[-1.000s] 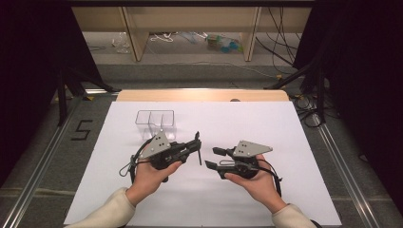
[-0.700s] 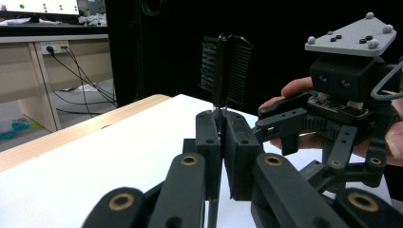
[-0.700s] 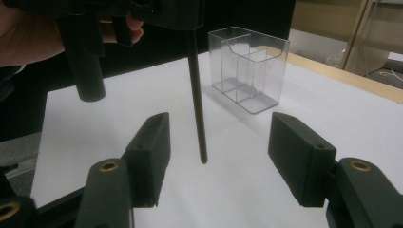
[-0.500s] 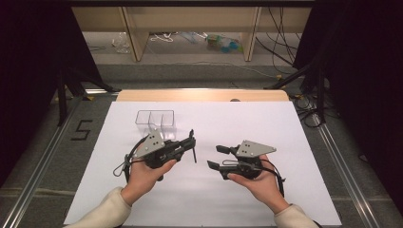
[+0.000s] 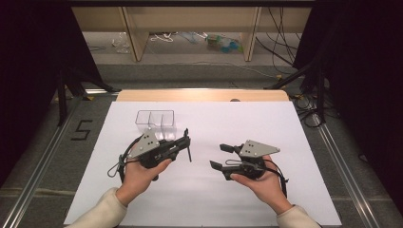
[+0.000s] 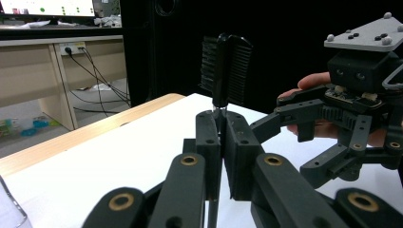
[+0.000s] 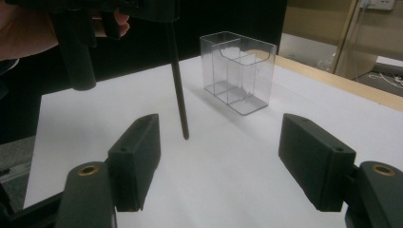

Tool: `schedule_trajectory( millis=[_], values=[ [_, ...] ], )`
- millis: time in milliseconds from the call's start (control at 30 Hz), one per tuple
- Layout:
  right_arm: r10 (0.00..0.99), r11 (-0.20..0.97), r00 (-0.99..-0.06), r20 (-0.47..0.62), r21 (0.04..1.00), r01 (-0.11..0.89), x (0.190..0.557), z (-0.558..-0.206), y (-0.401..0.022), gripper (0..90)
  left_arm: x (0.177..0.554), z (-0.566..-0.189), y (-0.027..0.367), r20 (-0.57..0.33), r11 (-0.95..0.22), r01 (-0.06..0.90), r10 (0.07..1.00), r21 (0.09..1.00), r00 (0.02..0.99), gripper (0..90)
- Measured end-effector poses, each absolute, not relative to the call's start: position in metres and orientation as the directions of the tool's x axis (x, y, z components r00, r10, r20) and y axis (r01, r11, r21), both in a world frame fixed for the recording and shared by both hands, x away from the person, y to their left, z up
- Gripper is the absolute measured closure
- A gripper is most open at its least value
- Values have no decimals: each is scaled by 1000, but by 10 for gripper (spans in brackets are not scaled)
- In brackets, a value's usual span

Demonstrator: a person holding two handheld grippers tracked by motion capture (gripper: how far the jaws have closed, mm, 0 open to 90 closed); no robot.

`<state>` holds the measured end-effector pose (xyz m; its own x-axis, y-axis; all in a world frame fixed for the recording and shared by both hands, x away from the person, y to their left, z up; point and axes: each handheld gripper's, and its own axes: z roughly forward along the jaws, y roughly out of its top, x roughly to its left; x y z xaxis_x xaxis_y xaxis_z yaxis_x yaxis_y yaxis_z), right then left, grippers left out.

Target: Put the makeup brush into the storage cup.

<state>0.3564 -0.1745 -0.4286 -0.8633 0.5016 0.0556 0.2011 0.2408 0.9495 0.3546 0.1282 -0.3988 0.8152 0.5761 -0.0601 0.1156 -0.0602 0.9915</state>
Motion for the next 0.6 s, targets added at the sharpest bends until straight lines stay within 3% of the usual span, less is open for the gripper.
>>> schedule_trajectory(
  millis=[333,600],
  values=[
    [509,237,-859,51,951,197,355,-428,-182,298,354,-396,139,-65,-58,124,597,991,799,852],
    [510,216,-857,73,953,210,352,-427,-190,215,355,-393,149,-74,-40,125,615,991,785,852]
  ],
)
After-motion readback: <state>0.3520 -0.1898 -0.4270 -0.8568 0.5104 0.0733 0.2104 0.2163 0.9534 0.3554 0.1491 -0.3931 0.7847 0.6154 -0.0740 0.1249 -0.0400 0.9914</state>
